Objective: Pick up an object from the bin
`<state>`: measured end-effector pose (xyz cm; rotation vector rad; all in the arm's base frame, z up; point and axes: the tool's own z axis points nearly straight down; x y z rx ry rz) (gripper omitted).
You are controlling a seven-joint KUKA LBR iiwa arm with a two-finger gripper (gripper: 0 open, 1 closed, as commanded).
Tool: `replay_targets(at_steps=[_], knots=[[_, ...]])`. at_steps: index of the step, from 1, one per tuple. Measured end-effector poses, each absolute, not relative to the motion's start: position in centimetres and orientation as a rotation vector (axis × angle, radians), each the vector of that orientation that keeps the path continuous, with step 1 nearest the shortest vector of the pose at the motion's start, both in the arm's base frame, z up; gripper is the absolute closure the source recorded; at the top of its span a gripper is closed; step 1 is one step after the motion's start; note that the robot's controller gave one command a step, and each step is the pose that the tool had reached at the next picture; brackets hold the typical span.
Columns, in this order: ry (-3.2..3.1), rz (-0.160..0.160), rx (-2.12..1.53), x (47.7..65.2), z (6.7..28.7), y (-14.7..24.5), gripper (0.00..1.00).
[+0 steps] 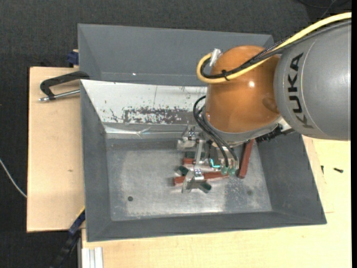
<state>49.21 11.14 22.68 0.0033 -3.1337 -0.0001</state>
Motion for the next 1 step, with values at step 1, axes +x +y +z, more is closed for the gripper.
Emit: replay_targets(at_steps=[1], knots=[[-3.14, -0.001, 0.0, 49.31, 23.02, 11.06, 0.0]])
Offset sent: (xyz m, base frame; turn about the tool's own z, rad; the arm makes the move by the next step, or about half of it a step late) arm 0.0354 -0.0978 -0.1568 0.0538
